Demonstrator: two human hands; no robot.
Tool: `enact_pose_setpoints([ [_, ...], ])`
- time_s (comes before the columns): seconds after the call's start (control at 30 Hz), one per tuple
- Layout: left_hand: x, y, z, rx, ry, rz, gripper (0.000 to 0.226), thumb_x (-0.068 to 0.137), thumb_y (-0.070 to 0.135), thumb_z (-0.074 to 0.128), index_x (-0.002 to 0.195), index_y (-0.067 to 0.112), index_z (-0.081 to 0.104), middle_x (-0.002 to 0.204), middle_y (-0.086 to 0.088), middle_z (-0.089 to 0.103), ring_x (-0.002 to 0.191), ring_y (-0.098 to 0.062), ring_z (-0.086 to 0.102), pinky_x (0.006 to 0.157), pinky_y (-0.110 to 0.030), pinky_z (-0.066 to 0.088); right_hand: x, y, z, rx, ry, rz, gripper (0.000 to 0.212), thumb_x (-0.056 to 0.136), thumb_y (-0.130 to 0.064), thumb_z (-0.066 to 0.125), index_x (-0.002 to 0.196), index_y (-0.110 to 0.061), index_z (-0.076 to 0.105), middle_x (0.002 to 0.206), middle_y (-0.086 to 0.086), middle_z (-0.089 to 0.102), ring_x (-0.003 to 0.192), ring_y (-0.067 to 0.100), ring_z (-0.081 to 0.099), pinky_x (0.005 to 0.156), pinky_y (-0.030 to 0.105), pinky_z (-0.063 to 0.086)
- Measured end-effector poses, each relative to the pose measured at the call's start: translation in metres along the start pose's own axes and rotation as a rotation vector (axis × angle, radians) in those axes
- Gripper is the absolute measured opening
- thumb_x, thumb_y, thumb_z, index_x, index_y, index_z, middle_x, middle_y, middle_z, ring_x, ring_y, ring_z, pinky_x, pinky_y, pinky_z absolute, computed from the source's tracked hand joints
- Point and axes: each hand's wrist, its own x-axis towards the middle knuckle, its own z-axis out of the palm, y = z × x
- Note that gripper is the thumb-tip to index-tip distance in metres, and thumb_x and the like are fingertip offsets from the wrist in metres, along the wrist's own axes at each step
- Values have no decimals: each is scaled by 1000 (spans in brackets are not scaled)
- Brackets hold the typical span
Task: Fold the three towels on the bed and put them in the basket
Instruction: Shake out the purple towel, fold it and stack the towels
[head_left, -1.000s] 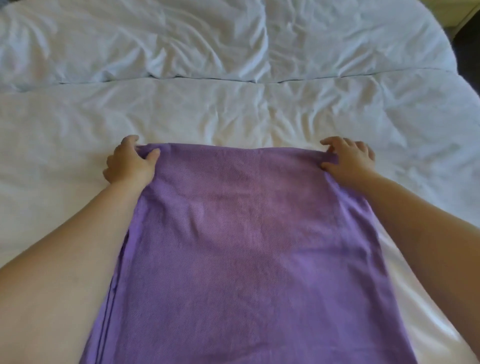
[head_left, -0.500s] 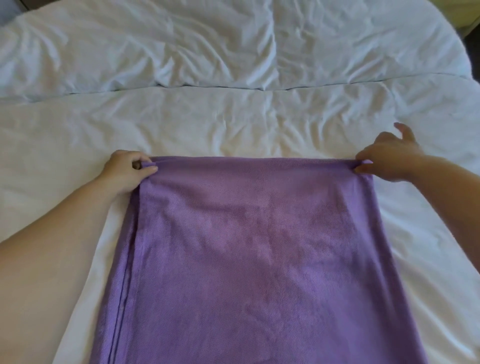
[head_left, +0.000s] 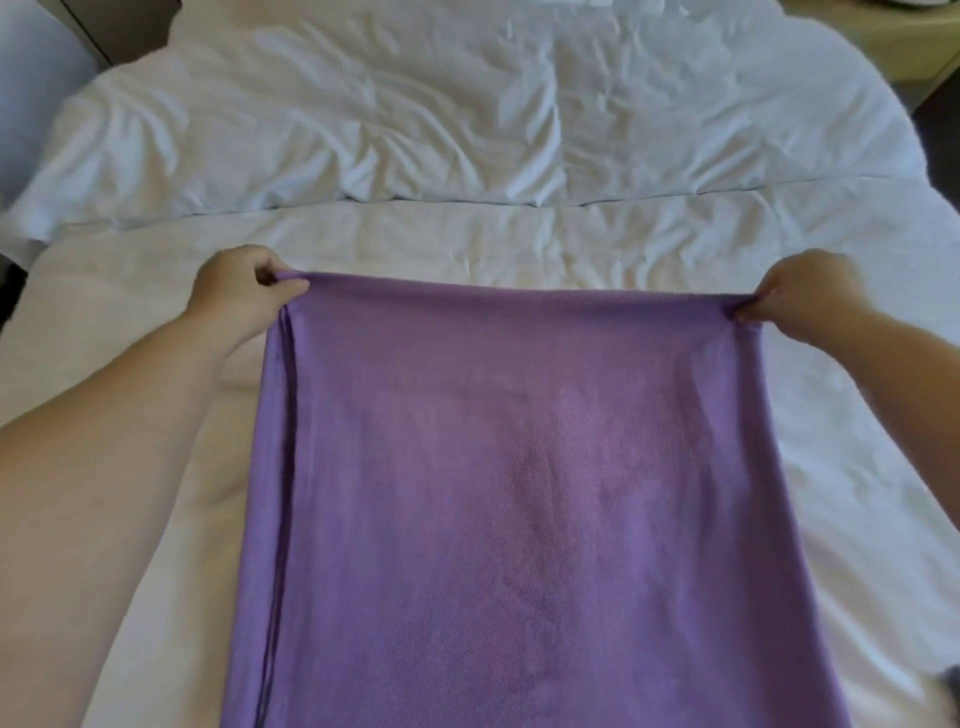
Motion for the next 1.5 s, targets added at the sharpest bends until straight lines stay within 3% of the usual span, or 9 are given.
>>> enact_pose_setpoints([
  [0.2,-30,15,-50,-31,10,45,13,82,13,72,91,9,64,88,-5,61,77,-21,53,69,-27,40,-37,6,-36,48,34,-70,16,86,-14,66,98,-6,74,100,23,66,98,41,57,70,30,33],
  [0.3,-68,19,-76,-135,-6,24,23,81,6,71,99,15,58,90,-8,61,72,-17,57,69,-25,45,-77,8,-54,226,121,-12,13,82,-8,68,92,-6,74,94,20,67,89,38,58,70,31,35],
  [0.47,-158,14,-124,-202,-31,40,16,85,1,65,100,8,64,83,-11,60,46,7,57,45,-4,40,-182,19,-73,489,204,65,17,77,1,65,92,-8,66,86,17,64,81,30,54,68,32,38],
  [0.57,-222,6,-150,-276,-76,26,12,86,2,65,96,8,62,74,-3,59,49,7,58,47,-7,43,-262,24,-78,583,216,79,32,79,8,60,107,-6,58,82,20,61,76,26,52,58,25,37],
  [0.73,-335,-23,-174,-322,-131,13,14,84,2,67,89,14,62,75,-4,63,53,4,59,64,-26,48,-380,42,-59,479,161,97,25,78,15,56,97,5,69,98,27,64,95,40,54,79,34,37],
  [0.93,-470,-64,-178,-352,-179,-49,23,79,0,72,77,22,63,72,-5,65,64,-18,60,68,-32,48,-510,72,-1,718,171,132,29,76,25,50,93,9,67,77,19,60,62,-18,52,67,7,37],
  [1.1,-580,-100,-161,-282,-215,-124,26,74,-2,76,73,20,62,69,-3,66,59,-8,59,55,-10,41,-604,107,47,635,83,189,25,78,7,63,80,-17,68,92,20,68,85,27,61,80,43,43],
  [1.27,-673,-136,-137,-243,-172,-184,30,74,-6,74,72,22,63,80,-7,67,54,8,57,54,-5,38,-673,129,89,469,69,149,11,77,-6,73,87,-11,74,91,16,65,89,37,58,70,34,40],
  [1.5,-729,-173,-99,-78,-93,-190,22,76,-3,72,79,17,65,91,-9,70,74,-22,62,63,-17,43,-701,139,151,481,1,118,10,78,-6,73,88,-6,74,92,18,64,86,36,56,69,33,37],
])
